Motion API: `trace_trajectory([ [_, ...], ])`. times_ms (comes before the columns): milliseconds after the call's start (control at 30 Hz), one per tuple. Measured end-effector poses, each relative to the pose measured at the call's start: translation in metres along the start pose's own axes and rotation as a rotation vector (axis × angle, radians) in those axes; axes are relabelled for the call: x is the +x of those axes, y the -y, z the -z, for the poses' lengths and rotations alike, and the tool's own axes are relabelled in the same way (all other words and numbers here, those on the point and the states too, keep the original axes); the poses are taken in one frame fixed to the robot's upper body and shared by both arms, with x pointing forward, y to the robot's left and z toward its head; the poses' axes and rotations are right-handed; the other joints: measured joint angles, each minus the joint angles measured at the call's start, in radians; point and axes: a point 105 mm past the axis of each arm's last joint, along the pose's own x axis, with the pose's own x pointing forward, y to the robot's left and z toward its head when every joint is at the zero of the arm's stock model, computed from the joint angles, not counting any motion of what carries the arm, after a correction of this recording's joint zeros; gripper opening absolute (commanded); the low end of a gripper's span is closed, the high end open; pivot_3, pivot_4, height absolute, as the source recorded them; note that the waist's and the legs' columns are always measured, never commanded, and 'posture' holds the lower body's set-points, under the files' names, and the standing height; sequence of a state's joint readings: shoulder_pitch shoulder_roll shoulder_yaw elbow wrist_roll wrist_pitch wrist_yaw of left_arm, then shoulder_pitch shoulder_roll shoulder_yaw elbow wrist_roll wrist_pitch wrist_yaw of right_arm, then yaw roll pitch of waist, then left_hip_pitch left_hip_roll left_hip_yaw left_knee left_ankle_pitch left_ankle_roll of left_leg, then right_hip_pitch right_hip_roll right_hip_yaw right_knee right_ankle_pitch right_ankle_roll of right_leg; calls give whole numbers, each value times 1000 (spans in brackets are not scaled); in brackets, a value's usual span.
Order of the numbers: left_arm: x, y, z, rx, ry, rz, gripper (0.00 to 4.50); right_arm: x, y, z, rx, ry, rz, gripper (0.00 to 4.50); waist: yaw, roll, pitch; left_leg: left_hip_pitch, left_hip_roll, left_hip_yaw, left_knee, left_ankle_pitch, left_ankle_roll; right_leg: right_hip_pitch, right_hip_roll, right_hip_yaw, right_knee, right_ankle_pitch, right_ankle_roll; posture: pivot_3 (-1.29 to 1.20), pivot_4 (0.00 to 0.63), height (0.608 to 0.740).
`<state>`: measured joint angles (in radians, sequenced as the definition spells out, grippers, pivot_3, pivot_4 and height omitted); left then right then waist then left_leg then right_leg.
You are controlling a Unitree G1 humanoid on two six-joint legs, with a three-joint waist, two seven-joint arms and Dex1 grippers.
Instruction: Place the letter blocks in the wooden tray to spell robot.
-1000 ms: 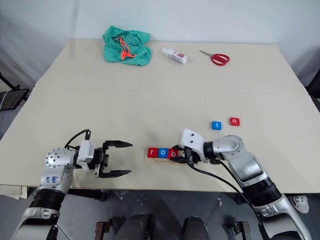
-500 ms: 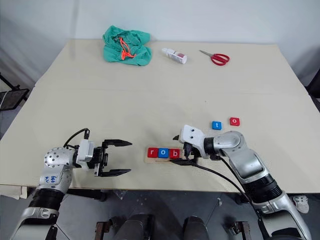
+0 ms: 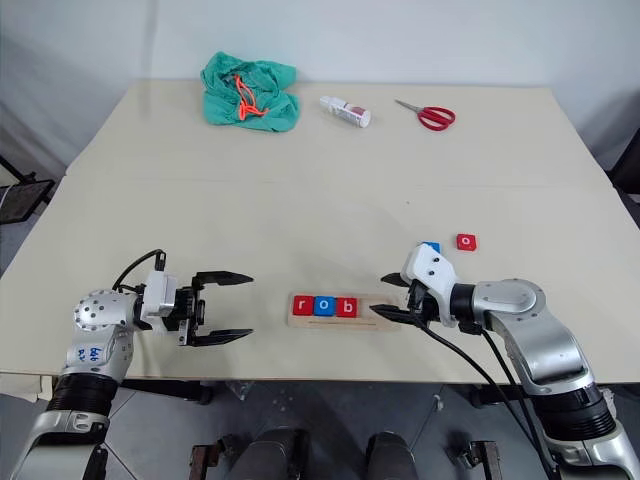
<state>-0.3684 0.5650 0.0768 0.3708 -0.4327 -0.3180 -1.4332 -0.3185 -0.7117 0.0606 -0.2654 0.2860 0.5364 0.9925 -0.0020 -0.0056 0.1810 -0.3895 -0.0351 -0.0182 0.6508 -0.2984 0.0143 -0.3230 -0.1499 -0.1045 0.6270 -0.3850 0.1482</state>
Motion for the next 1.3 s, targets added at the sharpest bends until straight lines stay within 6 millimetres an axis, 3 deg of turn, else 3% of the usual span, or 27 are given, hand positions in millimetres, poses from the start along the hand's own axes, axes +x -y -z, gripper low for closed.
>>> trace_trajectory([
  [200,-1,1,1,-7,-1,-2,4500,5,-3,7,21,-76,-32,32,0,0,0,0,0,0,0,0,0,0,0,0,0,0,0,0,150,740],
  [467,-6,5,2,-12,-10,-34,4500,20,-19,9,9,-120,-135,32,0,0,0,0,0,0,0,0,0,0,0,0,0,0,0,0,150,740],
  [800,-8,9,0,-9,-12,-65,4500,36,-24,6,-10,-102,-173,32,0,0,0,0,0,-1,0,0,0,0,0,0,0,0,0,0,150,740],
  [1000,-8,10,1,-13,-13,-72,4500,36,-18,3,-26,-88,-150,32,1,0,0,0,0,-1,0,0,0,0,0,0,0,0,0,0,150,740],
  [1133,-8,10,0,-13,-12,-68,4500,24,-9,-6,-17,-25,-83,32,2,0,0,0,0,-1,0,0,0,0,0,0,0,0,0,0,150,740],
  [1233,-7,7,0,-12,-8,-60,4500,7,1,-5,28,44,16,637,8,0,0,0,-1,-2,0,0,0,1,0,-1,0,0,0,0,150,740],
  [1300,-6,3,-1,-4,-5,-58,4500,-2,4,3,73,61,81,1306,8,0,0,0,-1,-1,0,0,0,1,0,0,0,0,0,0,150,740],
])
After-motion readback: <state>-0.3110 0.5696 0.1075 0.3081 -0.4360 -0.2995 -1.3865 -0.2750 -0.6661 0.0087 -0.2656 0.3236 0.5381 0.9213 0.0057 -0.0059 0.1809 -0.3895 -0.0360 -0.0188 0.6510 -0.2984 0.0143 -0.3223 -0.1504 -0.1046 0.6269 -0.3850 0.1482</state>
